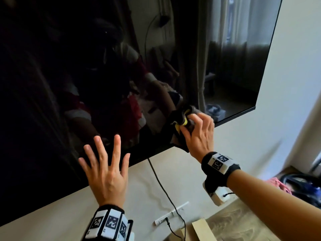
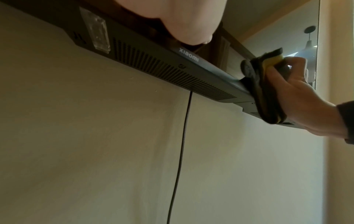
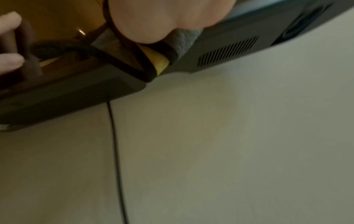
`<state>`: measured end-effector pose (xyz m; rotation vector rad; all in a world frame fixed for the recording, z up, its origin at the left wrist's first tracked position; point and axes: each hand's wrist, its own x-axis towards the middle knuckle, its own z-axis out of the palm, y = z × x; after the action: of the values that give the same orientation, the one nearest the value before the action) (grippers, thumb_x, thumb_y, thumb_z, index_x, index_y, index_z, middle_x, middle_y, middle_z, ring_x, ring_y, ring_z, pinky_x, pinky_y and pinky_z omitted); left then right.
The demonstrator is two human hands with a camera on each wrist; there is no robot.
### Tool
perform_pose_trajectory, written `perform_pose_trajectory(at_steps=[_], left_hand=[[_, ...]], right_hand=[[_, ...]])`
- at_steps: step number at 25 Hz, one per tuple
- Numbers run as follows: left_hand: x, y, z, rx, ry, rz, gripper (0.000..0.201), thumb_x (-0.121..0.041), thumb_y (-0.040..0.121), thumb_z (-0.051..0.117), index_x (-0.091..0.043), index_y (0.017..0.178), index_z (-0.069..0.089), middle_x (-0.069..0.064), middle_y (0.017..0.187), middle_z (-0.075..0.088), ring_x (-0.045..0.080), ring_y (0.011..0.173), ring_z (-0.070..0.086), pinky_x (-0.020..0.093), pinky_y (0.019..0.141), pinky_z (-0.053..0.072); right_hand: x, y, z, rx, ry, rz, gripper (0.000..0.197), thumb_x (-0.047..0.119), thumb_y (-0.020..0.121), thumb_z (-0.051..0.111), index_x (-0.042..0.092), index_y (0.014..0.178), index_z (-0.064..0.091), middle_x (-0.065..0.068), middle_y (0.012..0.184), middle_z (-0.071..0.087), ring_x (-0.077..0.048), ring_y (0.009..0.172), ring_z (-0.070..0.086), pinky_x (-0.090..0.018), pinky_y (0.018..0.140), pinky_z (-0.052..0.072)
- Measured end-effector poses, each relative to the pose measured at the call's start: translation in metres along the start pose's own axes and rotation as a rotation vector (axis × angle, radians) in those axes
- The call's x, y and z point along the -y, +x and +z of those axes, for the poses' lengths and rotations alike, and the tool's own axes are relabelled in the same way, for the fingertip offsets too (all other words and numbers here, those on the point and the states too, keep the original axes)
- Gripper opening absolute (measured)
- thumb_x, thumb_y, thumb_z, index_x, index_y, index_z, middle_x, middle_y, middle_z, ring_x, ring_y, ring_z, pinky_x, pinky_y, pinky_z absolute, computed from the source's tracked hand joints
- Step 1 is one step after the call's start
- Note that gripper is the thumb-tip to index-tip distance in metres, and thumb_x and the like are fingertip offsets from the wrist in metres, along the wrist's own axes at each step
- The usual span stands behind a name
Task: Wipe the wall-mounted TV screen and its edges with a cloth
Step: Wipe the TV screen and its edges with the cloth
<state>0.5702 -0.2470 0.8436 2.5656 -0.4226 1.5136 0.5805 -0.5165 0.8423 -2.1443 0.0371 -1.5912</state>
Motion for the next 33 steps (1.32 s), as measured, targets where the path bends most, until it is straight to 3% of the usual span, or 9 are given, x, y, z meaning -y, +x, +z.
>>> perform_pose_trajectory(at_steps=[3,8,11,12,16,20,24,28,33], left_hand=[[-0.032,0.003,0.001,-0.005,-0.032,0.019,0.065,-0.041,0.096,0.055,-0.023,0.152,0.027,0.012,0.160,0.012,0.042,0.145,0.017,0.059,0.115,0.014],[-0.105,0.038,0.020,-0.019,-0.055,0.117,0.064,-0.043,0.097,0.053,-0.028,0.152,0.025,0.006,0.160,0.011,0.037,0.144,0.020,0.054,0.117,0.010],[-0.134,0.046,0.034,-0.013,-0.021,0.088,0.063,-0.048,0.097,0.051,-0.030,0.152,0.026,0.007,0.161,0.011,0.036,0.148,0.008,0.058,0.116,0.003],[-0.138,0.046,0.037,-0.013,-0.005,0.061,0.064,-0.050,0.096,0.051,-0.030,0.152,0.026,0.008,0.161,0.011,0.035,0.149,0.003,0.060,0.116,0.001],[-0.140,0.042,0.043,-0.022,0.079,0.049,0.066,-0.052,0.096,0.051,-0.027,0.152,0.027,0.012,0.160,0.015,0.037,0.148,0.000,0.063,0.116,0.003],[-0.143,0.043,0.044,-0.019,0.072,0.028,0.067,-0.052,0.096,0.052,-0.024,0.152,0.030,0.013,0.160,0.015,0.037,0.148,-0.001,0.063,0.116,0.002],[-0.170,0.044,0.043,-0.008,0.006,0.067,0.072,-0.051,0.092,0.053,-0.019,0.152,0.027,0.011,0.160,0.014,0.036,0.148,0.010,0.056,0.117,0.007],[-0.202,0.066,0.048,-0.030,-0.023,0.155,0.071,-0.052,0.093,0.054,-0.025,0.152,0.025,0.005,0.160,0.011,0.028,0.150,0.004,0.049,0.120,0.004],[-0.224,0.088,0.051,0.032,0.001,0.180,0.073,-0.050,0.092,0.054,-0.028,0.154,0.022,0.004,0.162,0.010,0.028,0.149,0.006,0.051,0.119,0.005]], right_hand=[[-0.029,0.031,-0.008,-0.174,0.099,0.373,0.035,0.034,0.088,0.049,0.020,0.118,0.036,-0.015,0.114,0.042,-0.025,0.107,0.037,-0.039,0.097,0.032],[-0.075,0.020,-0.020,0.018,-0.027,-0.150,0.036,0.041,0.090,0.051,0.017,0.115,0.041,-0.010,0.113,0.039,-0.028,0.104,0.040,-0.041,0.090,0.033],[-0.113,0.051,-0.033,-0.178,0.062,0.335,0.035,0.034,0.089,0.048,0.017,0.117,0.038,-0.014,0.116,0.041,-0.026,0.111,0.037,-0.046,0.097,0.033],[-0.114,0.049,-0.033,-0.186,0.075,0.365,0.035,0.033,0.089,0.048,0.016,0.118,0.038,-0.013,0.116,0.040,-0.027,0.112,0.036,-0.045,0.098,0.032],[-0.127,0.031,-0.036,-0.008,-0.001,-0.090,0.036,0.036,0.087,0.054,0.017,0.115,0.041,-0.009,0.112,0.038,-0.028,0.104,0.039,-0.039,0.092,0.031],[-0.155,0.068,-0.047,-0.202,0.110,0.464,0.034,0.035,0.089,0.045,0.020,0.118,0.035,-0.014,0.114,0.043,-0.026,0.109,0.037,-0.044,0.098,0.031],[-0.147,0.042,-0.044,-0.026,0.032,-0.010,0.038,0.037,0.087,0.052,0.018,0.117,0.040,-0.009,0.114,0.038,-0.027,0.105,0.038,-0.037,0.093,0.029],[-0.164,0.073,-0.050,-0.186,0.121,0.409,0.035,0.035,0.088,0.046,0.020,0.118,0.036,-0.012,0.116,0.041,-0.027,0.109,0.038,-0.036,0.099,0.026],[-0.165,0.054,-0.051,-0.061,0.041,0.058,0.037,0.035,0.086,0.052,0.018,0.116,0.040,-0.009,0.114,0.038,-0.027,0.106,0.038,-0.038,0.093,0.030]])
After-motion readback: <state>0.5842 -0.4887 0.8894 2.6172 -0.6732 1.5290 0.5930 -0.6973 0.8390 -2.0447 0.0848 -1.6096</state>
